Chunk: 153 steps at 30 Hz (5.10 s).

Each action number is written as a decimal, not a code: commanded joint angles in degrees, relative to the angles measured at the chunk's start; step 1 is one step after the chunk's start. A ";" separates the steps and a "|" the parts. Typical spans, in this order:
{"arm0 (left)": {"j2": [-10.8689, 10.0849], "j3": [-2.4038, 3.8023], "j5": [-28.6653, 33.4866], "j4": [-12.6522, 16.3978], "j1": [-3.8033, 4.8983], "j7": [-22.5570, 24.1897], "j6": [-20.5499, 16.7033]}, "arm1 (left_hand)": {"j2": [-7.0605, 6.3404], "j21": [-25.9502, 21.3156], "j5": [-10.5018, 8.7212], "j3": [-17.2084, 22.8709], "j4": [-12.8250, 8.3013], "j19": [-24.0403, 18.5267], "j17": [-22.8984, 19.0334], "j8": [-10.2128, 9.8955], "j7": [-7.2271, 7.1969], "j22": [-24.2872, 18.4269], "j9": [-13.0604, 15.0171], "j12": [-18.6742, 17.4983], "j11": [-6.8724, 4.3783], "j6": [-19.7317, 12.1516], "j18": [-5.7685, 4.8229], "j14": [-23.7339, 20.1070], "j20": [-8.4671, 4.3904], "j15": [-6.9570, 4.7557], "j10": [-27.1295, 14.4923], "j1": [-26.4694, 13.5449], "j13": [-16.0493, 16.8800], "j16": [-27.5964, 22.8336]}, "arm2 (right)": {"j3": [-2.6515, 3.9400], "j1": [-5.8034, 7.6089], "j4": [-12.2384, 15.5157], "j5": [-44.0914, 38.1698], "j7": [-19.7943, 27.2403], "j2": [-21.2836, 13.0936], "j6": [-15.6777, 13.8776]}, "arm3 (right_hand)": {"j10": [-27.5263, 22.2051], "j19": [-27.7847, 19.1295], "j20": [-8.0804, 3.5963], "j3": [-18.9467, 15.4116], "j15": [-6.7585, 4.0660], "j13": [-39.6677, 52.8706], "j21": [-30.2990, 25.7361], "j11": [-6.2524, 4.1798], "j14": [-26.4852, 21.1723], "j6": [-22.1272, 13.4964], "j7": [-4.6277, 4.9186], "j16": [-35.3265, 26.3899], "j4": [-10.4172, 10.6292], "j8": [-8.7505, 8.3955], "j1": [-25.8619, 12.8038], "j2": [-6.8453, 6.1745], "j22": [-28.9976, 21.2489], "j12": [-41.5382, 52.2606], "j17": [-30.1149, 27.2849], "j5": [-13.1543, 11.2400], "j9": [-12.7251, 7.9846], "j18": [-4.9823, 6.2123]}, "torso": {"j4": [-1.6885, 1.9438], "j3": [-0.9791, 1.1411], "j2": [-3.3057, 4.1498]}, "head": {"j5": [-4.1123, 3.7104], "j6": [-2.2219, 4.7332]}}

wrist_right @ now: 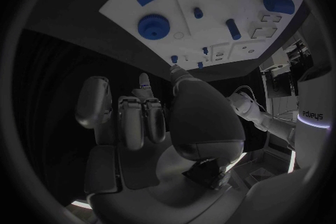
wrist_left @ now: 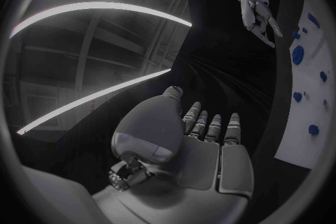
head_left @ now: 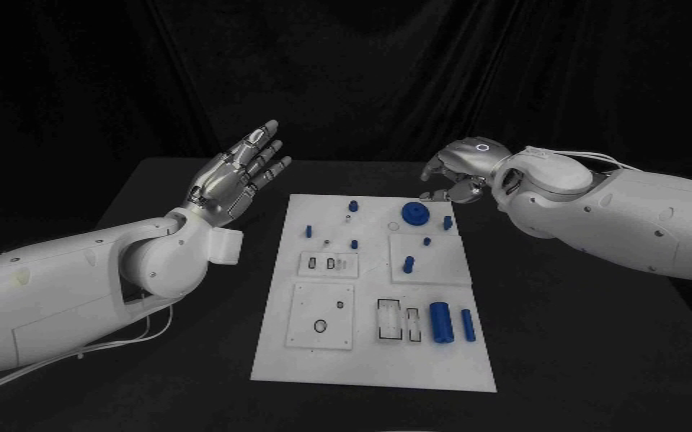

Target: Assemble the parts on the task board

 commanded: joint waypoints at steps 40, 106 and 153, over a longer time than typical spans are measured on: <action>-0.37 0.05 -2.77 -0.37 0.01 5.04 2.81 | -0.61 0.27 -0.63 0.46 0.48 -0.12 0.12 0.32 0.34 0.05 0.02 0.56 0.82 -0.16 0.90 0.03 0.63 0.65 0.07 0.45 0.07 0.54 | 0.02 -4.80 -8.05 2.37 0.03 5.83 1.60 | 5.98 2.54 -0.84 2.65 -1.15 15.05 4.06 0.08 5.91 -2.66 0.24 0.14 -2.25 -1.56 4.57 1.63 8.60 0.13 15.05 11.25 0.73 -1.36 | -0.01 -0.02 -0.12 | 0.18 -0.43; -0.12 0.05 -2.77 -0.41 -0.02 4.97 3.53 | -0.73 0.22 -0.15 0.66 0.34 -0.18 0.13 0.37 0.42 0.02 0.03 0.58 0.82 -0.15 0.86 0.05 0.72 0.86 0.06 0.73 0.06 0.61 | 0.03 -6.26 -11.33 2.55 1.63 8.81 1.34 | 5.98 1.66 0.53 7.95 0.29 15.05 0.16 1.77 5.91 4.33 1.00 0.14 -14.45 7.10 8.82 3.13 9.52 0.13 15.05 14.13 8.42 -0.81 | -0.05 0.02 -0.13 | 0.49 -1.24; 0.88 0.05 -2.78 -1.81 -0.07 4.53 4.58 | -1.45 0.22 0.35 1.15 -0.26 -0.17 0.15 0.48 0.40 0.03 0.05 0.73 0.93 -0.19 0.75 0.06 0.93 1.29 0.04 1.19 0.08 0.72 | 0.04 -3.05 -9.85 2.55 2.68 18.42 2.56 | 5.98 1.76 0.53 7.41 0.33 15.05 -0.08 1.71 5.91 2.78 1.03 0.14 -14.39 7.37 8.23 3.14 9.55 0.13 15.05 12.39 9.30 -0.79 | -0.04 -0.03 -0.27 | -0.28 -1.00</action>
